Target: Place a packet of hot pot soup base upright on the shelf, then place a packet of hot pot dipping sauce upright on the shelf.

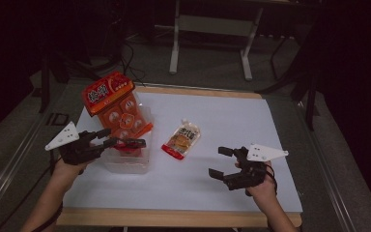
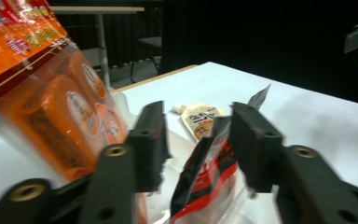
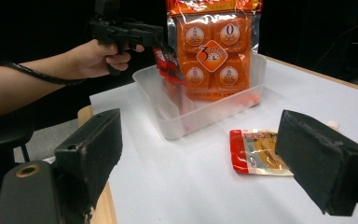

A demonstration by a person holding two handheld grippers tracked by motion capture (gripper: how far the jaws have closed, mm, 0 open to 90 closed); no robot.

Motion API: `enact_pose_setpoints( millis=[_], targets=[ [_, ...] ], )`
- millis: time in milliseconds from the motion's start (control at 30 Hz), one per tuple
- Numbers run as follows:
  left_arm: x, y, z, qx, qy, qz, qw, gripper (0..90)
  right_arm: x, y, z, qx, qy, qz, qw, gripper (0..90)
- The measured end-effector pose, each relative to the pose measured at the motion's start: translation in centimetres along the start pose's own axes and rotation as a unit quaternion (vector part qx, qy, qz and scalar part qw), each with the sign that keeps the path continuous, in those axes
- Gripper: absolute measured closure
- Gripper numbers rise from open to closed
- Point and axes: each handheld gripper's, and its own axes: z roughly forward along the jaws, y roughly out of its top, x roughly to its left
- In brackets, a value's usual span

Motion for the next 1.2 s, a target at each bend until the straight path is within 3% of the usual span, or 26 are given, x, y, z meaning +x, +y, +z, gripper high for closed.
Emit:
enact_pose_setpoints(
  millis=[133, 233, 300, 533, 767, 800, 1167, 1200],
  targets=[
    [-0.3, 0.4, 0.1, -0.006, -0.006, -0.005, 0.9999, 35.4, 0.0, 0.0, 0.0, 0.0, 0.0, -0.001, 1.0, 14.8],
    [-0.6, 0.7, 0.1, -0.014, -0.009, -0.007, 0.9998, 28.6, 0.0, 0.0, 0.0, 0.001, -0.001, -0.001, 1.0, 14.8],
    [-0.8, 0.9, 0.1, -0.018, -0.017, -0.01, 0.9996, 16.8, 0.0, 0.0, 0.0, 0.001, -0.001, 0.0, 1.0, 14.8],
    [-2.1, 1.9, 0.5, -0.02, -0.002, 0.0, 0.9998, 2.9, -0.1, 0.0, 0.0, 0.002, -0.004, 0.0, 1.0, 14.8],
    [-3.7, 2.8, 0.9, -0.015, -0.007, 0.012, 0.9998, 2.3, -0.6, 0.3, 0.0, 0.002, -0.013, -0.008, 0.9999, 18.5],
    [-4.2, 3.1, 1.0, -0.019, -0.013, 0.014, 0.9996, 2.3, -0.8, 0.4, 0.1, 0.002, -0.022, -0.013, 0.9997, 18.5],
    [-7.0, 3.7, 1.5, -0.021, -0.05, 0.028, 0.9981, 2.4, -1.9, 0.7, 0.7, 0.026, -0.04, -0.015, 0.9988, 18.4],
    [-7.6, 3.7, 1.7, -0.016, -0.062, 0.028, 0.9976, 2.4, -2.2, 0.7, 0.8, 0.022, -0.042, -0.011, 0.9988, 18.0]
  ],
)
